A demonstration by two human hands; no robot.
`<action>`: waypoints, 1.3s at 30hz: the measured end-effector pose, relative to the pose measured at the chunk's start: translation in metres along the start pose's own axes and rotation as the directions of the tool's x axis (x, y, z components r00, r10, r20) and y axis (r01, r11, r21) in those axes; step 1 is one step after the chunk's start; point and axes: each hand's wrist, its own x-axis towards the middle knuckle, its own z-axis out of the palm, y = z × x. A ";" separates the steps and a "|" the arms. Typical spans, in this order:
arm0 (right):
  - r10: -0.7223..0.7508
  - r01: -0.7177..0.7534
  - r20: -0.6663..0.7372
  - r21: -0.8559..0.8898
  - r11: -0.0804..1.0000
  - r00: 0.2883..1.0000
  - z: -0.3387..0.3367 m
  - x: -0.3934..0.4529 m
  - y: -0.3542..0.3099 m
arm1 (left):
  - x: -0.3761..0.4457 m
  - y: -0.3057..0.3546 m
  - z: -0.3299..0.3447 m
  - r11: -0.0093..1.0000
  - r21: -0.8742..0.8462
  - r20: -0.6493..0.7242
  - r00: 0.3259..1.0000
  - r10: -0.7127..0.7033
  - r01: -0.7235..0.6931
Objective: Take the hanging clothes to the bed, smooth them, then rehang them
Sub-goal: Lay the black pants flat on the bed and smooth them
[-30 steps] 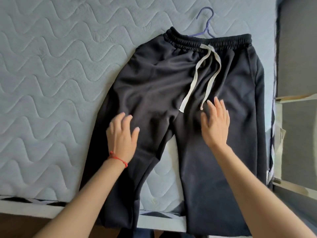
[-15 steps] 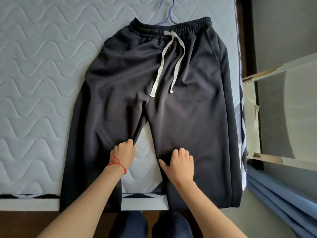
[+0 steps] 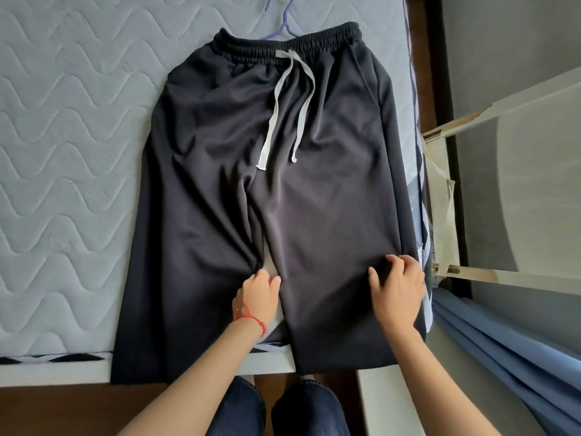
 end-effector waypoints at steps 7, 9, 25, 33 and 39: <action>0.176 -0.177 0.051 0.000 0.984 0.983 -0.002 0.012 0.015 | -0.017 0.019 0.032 0.929 -0.348 0.111 0.989 -0.095 0.128; 0.194 -0.195 0.073 0.002 0.981 0.978 -0.008 0.015 0.022 | -0.017 0.024 0.034 0.949 -0.296 0.104 0.991 -0.081 0.108; 0.030 -0.038 0.229 0.031 0.999 0.973 -0.054 -0.034 -0.011 | -0.051 -0.006 -0.039 0.989 -0.133 0.284 0.959 -0.018 0.058; -0.248 0.245 0.525 0.077 0.966 0.814 -0.071 -0.110 -0.120 | -0.101 -0.122 -0.138 0.945 -0.304 0.120 0.989 -0.088 0.121; -0.300 0.335 0.612 0.061 0.940 0.731 -0.069 -0.181 -0.200 | -0.149 -0.248 -0.175 0.812 -0.559 0.013 0.981 -0.195 0.169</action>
